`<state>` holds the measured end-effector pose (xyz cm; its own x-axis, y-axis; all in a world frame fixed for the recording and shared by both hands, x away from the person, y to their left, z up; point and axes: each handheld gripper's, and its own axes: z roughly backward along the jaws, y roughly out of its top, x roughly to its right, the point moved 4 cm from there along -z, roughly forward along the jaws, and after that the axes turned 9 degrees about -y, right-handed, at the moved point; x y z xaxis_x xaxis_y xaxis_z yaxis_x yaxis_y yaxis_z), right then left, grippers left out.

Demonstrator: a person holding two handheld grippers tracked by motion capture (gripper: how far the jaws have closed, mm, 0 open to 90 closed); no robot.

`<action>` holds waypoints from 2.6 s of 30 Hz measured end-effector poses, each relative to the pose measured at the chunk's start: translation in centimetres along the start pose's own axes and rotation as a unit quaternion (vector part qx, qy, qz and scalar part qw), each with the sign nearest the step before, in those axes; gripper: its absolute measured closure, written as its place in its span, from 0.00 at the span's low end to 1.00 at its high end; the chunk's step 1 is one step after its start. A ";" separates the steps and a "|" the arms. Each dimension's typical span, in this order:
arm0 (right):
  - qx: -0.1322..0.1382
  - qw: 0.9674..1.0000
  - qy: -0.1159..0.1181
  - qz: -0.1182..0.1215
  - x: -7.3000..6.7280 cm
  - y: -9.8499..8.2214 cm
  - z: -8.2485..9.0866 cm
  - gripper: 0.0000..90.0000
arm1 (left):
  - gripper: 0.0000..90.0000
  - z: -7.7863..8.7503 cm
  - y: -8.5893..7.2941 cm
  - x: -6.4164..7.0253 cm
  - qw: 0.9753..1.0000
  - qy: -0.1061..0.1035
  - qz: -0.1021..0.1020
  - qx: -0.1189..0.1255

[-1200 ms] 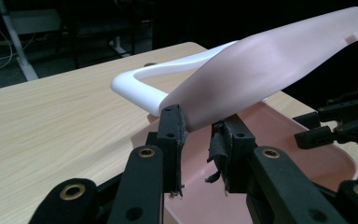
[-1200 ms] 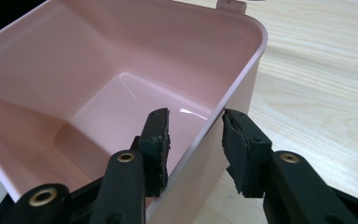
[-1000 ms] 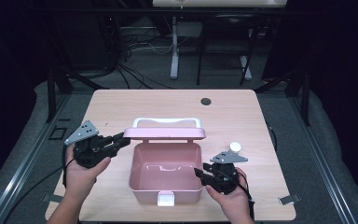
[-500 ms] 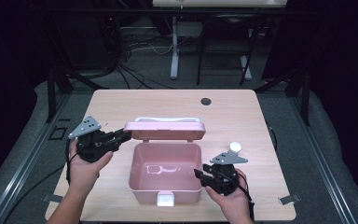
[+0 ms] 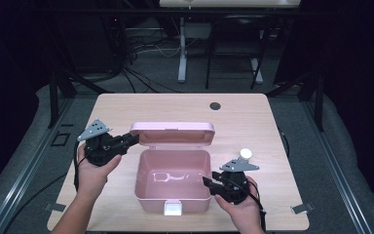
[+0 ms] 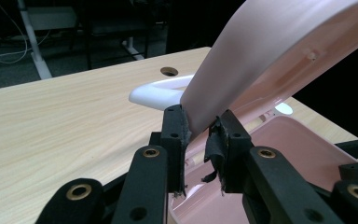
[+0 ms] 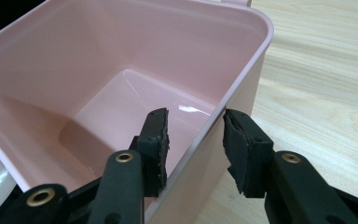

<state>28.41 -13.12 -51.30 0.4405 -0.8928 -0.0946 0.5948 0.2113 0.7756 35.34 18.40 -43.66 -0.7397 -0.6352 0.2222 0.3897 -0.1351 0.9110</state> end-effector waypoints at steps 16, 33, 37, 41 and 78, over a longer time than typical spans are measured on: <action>0.001 1.000 0.001 0.000 0.0 -0.1 -0.1 0.66 | 0.85 -1.0 -0.5 -0.8 1.000 0.009 0.009 -0.003; 0.002 1.000 0.001 0.001 0.0 -0.1 -0.2 0.66 | 0.86 -1.8 -0.6 -1.4 1.000 0.016 0.017 -0.002; 0.003 1.000 0.000 0.003 0.0 -0.1 -0.2 0.66 | 0.87 -1.9 -0.6 -1.5 1.000 0.018 0.020 -0.001; 0.003 1.000 0.000 0.003 0.0 -0.1 -0.2 0.66 | 0.87 -2.0 -0.6 -1.6 1.000 0.018 0.019 -0.002; 0.006 1.000 0.004 -0.004 0.1 -0.2 -0.3 0.65 | 0.90 -3.3 -1.5 -2.8 0.999 0.026 0.042 -0.011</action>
<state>28.51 -13.14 -51.65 0.4420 -0.8908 -0.1057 0.5905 0.2002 0.7818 38.61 17.83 -46.83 -0.6742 -0.6837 0.2795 0.4626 -0.0960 0.8813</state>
